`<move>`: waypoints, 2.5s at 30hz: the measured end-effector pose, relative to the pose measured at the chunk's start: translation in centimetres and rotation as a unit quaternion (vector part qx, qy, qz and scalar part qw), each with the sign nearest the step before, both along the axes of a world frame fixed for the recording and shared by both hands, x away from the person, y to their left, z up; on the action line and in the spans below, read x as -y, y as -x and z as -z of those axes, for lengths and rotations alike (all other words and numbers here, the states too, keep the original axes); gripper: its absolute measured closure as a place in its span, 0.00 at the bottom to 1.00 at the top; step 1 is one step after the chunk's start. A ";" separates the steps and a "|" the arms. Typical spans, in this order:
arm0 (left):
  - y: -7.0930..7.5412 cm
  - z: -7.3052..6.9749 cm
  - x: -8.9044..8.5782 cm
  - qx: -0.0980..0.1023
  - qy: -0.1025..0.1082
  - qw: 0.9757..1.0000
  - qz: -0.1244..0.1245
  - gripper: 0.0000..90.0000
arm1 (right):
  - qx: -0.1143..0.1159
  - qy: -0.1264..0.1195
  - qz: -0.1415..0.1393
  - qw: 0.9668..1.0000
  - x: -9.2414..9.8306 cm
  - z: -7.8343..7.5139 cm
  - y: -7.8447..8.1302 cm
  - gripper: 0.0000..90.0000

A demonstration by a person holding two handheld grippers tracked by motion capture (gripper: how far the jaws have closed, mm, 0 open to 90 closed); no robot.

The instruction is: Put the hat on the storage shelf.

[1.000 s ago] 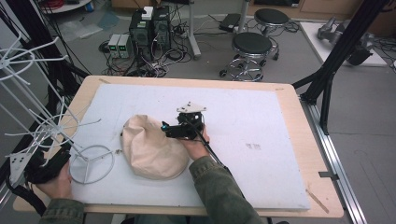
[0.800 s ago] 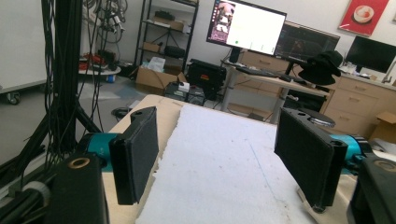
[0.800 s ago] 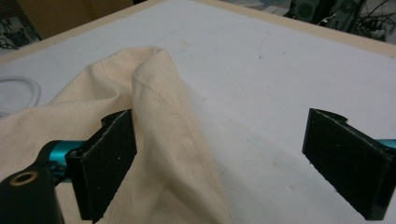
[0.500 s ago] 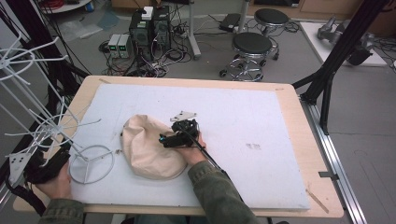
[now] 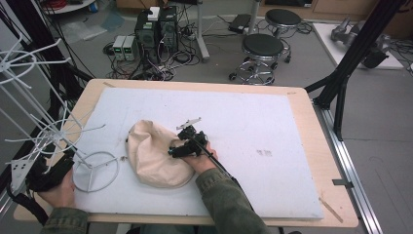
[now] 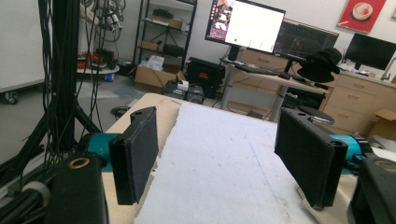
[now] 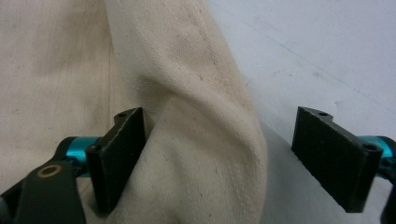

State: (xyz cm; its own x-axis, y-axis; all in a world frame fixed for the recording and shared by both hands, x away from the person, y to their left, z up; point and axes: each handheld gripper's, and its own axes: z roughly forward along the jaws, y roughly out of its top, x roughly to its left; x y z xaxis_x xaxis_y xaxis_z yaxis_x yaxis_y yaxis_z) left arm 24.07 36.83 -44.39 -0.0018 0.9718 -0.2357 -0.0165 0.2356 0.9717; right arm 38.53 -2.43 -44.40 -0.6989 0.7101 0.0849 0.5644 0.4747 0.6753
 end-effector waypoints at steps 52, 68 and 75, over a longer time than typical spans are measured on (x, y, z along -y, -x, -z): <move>0.3 0.0 -0.1 0.003 0.009 1.000 -0.001 0.34 | 0.059 -0.044 0.048 0.996 1.9 -2.2 2.4 0.85; 0.3 0.1 -0.1 0.001 0.014 1.000 0.000 0.34 | 0.128 -0.123 0.070 0.982 3.9 -5.6 3.7 0.84; 0.2 0.1 -0.1 0.000 0.016 1.000 -0.001 0.34 | 0.161 -0.172 0.072 0.969 4.8 -7.0 4.3 0.84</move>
State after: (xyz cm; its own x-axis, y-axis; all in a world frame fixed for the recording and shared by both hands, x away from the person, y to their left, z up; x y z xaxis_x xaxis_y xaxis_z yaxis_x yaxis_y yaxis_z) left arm 23.84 36.92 -44.52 -0.0037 0.9638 -0.2665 -0.0162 0.2664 0.9637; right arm 34.26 -7.23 -37.38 -0.6237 0.7711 0.1280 0.3428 0.1227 0.9314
